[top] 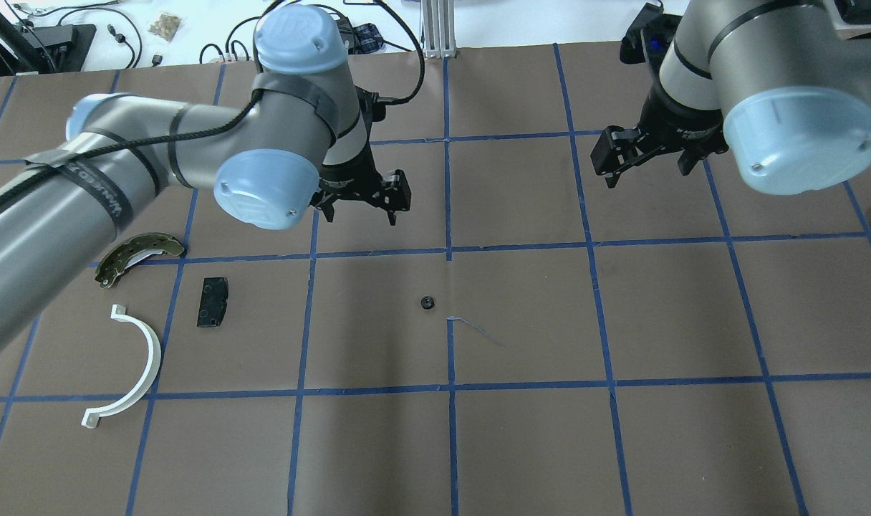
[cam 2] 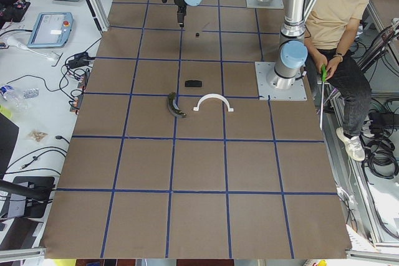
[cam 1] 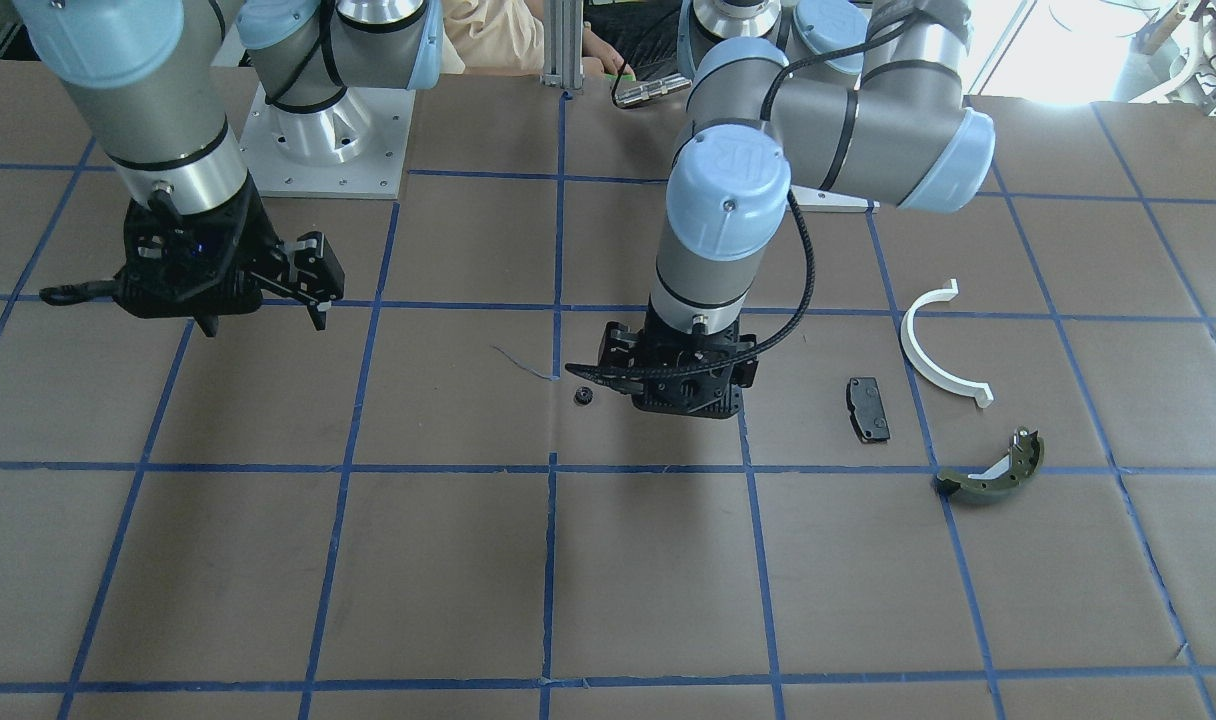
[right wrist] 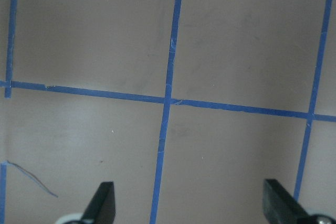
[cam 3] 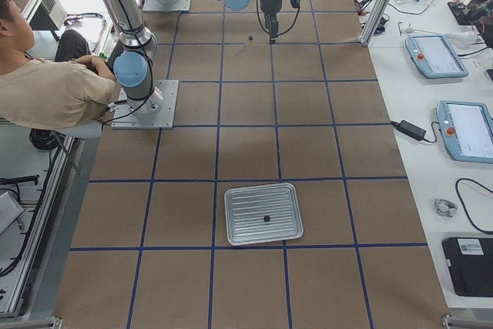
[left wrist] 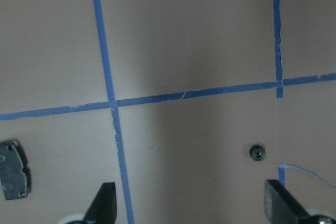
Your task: Place bearing gear from tray to pile
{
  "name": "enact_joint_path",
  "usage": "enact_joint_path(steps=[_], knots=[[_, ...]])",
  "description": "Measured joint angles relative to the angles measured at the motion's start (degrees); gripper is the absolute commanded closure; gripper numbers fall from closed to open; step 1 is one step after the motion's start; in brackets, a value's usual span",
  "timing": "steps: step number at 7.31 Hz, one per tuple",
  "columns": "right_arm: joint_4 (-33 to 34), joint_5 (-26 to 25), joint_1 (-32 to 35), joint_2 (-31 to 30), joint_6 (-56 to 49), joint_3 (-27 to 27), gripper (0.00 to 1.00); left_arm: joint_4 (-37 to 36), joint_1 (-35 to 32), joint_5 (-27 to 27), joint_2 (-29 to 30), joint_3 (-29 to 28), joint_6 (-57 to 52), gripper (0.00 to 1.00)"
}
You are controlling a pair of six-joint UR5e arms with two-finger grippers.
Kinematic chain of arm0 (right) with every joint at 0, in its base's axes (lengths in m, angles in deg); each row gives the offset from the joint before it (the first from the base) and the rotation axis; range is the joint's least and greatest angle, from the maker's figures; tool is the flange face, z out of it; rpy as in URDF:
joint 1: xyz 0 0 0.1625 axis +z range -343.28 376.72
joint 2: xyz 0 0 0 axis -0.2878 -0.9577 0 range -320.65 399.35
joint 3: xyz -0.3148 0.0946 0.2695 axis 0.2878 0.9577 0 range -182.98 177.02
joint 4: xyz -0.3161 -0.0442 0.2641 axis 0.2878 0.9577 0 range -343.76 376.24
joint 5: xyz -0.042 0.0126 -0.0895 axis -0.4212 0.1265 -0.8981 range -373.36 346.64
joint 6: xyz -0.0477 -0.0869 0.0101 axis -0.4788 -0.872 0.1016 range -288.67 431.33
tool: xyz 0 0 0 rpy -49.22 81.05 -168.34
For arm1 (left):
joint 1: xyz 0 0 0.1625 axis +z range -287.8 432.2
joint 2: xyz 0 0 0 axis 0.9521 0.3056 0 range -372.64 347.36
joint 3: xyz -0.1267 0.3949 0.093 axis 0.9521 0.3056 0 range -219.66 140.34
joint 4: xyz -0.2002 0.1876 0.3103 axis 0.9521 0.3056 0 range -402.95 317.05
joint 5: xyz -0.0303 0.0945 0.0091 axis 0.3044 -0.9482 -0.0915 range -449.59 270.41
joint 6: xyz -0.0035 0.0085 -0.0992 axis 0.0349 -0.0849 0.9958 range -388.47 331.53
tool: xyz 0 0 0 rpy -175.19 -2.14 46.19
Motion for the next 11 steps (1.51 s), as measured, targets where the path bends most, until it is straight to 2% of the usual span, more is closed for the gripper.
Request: enact_joint_path(steps=[1, 3, 7, 10, 11], knots=[[-3.9, 0.0, 0.3, -1.7, 1.9, 2.5, 0.00, -5.5, -1.6, 0.0, 1.5, 3.0, 1.8, 0.00], [-6.8, 0.1, 0.6, -2.1, 4.3, 4.3, 0.00, -12.4, -3.3, 0.4, 4.3, 6.1, 3.4, 0.00], [-10.5, 1.9, 0.6, -2.2, 5.3, 4.1, 0.00, -14.7, -6.5, 0.6, 6.8, 9.4, 5.1, 0.00], [-10.0, 2.3, 0.4, -2.3, 4.8, 4.1, 0.00, -23.6, -7.5, 0.3, 6.9, 13.4, 9.0, 0.00], [-9.7, 2.4, 0.2, -2.3, 4.8, 4.1, 0.00, -24.5, -7.7, 0.3, 6.9, 13.8, 9.3, 0.06]])
